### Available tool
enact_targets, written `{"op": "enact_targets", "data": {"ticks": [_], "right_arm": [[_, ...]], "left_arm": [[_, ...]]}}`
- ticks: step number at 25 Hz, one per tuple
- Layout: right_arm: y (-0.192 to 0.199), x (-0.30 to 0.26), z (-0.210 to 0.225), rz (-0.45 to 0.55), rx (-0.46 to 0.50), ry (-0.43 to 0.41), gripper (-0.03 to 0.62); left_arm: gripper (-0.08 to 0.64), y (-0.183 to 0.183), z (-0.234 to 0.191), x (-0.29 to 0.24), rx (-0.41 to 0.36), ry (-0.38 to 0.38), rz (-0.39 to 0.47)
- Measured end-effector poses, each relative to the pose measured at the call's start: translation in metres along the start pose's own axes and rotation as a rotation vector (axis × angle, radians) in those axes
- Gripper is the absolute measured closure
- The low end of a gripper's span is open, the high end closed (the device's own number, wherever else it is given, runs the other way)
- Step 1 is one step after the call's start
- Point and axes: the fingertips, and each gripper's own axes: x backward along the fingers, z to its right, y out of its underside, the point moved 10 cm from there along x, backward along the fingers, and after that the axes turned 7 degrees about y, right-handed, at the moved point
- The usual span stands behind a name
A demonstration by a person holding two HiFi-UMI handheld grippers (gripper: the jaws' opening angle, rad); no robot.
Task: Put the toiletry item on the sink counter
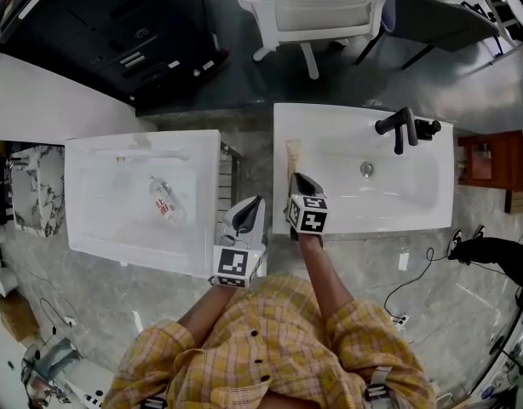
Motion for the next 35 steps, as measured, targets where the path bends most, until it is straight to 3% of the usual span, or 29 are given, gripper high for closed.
{"op": "enact_targets", "data": {"ticks": [12, 20, 35], "right_arm": [[0.004, -0.014, 0.003, -0.029, 0.017, 0.008, 0.567], [0.006, -0.020, 0.001, -0.034, 0.023, 0.030, 0.534], [0.002, -0.010, 0.007, 0.005, -0.062, 0.031, 0.468]], "left_arm": [[0.560, 0.001, -0.001, -0.005, 0.005, -0.008, -0.009], [0.560, 0.003, -0.007, -0.002, 0.052, -0.018, -0.007], [0.560, -0.002, -0.004, 0.006, 0.062, -0.017, 0.012]]}}
